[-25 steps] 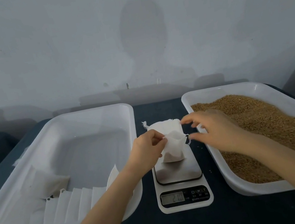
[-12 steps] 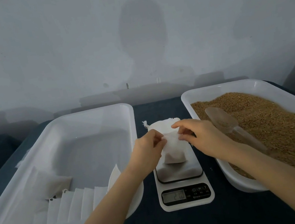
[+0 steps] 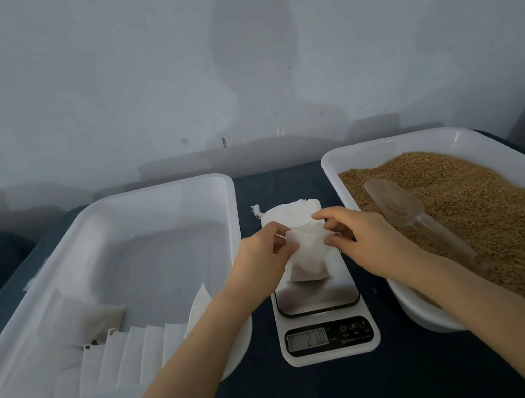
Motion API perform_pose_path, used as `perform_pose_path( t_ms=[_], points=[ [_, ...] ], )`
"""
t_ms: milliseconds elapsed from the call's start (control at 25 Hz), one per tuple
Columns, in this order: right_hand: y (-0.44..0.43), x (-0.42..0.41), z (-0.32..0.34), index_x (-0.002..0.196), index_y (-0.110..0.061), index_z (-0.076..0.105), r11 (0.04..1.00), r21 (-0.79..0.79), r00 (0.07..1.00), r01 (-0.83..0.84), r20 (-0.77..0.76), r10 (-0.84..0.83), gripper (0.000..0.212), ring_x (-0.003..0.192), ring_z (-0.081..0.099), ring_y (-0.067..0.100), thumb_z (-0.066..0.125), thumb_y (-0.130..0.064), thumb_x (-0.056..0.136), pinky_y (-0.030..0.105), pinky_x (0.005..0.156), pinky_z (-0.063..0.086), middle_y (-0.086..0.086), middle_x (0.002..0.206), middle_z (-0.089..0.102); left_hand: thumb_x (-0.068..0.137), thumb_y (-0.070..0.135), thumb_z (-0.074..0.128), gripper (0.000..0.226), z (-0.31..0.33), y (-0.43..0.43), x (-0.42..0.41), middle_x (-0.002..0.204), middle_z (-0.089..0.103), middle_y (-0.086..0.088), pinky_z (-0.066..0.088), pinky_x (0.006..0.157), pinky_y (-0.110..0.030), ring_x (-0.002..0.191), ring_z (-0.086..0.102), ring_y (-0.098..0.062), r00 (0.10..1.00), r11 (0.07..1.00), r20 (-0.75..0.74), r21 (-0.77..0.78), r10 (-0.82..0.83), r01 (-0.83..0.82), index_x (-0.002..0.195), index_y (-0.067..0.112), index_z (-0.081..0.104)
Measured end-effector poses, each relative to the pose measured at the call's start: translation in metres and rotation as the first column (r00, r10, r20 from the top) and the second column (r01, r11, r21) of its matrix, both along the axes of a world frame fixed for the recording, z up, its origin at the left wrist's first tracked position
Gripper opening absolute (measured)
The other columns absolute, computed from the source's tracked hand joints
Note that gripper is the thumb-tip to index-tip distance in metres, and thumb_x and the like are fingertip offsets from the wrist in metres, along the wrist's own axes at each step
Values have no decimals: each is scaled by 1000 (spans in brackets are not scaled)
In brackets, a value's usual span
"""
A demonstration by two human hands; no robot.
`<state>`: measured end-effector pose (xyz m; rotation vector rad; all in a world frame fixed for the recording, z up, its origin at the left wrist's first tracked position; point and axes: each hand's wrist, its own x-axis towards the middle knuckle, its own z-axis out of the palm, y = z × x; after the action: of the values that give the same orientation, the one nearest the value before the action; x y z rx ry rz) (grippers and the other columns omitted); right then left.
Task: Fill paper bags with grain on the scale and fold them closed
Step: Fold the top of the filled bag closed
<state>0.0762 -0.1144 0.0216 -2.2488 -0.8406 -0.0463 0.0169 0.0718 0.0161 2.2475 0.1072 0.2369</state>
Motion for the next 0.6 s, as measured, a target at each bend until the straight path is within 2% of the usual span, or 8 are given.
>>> perform_pose_path(
  t_ms=[200, 400, 480, 600],
  points=[
    [0, 1, -1, 129, -26, 52, 1000, -10, 1000, 4, 1, -4, 40, 83, 49, -17, 60, -15, 91, -5, 70, 35, -16, 95, 56, 93, 20, 60, 15, -1, 1, 0, 103, 69, -4, 56, 82, -36, 90, 65, -17, 1000, 1000, -3, -11, -1, 1, 107, 14, 59],
    [-1, 0, -1, 129, -26, 53, 1000, -2, 1000, 2, 2, -2, 40, 83, 49, -16, 60, -15, 91, -5, 70, 35, -15, 96, 56, 92, 20, 62, 15, 0, 1, 1, 102, 68, -3, 55, 83, -35, 89, 64, -17, 1000, 1000, -7, -16, -7, 7, 105, 15, 58],
    [-1, -1, -1, 128, -26, 53, 1000, -8, 1000, -5, -6, 5, 41, 84, 49, -16, 61, -16, 90, -5, 70, 35, -15, 97, 56, 90, 23, 64, 14, 0, 1, 1, 97, 67, 1, 54, 80, -29, 85, 63, -15, 1000, 1000, -18, -2, -20, 20, 102, 17, 58],
    [-1, -2, -2, 126, -25, 56, 999, 18, 999, -32, -9, 33, 39, 86, 53, -14, 63, -13, 89, -4, 76, 35, -17, 92, 59, 90, 29, 65, 13, 1, 1, -2, 80, 61, 8, 46, 67, -14, 71, 58, -5, 1000, 998, -8, 59, -7, 7, 87, 22, 54]
  ],
)
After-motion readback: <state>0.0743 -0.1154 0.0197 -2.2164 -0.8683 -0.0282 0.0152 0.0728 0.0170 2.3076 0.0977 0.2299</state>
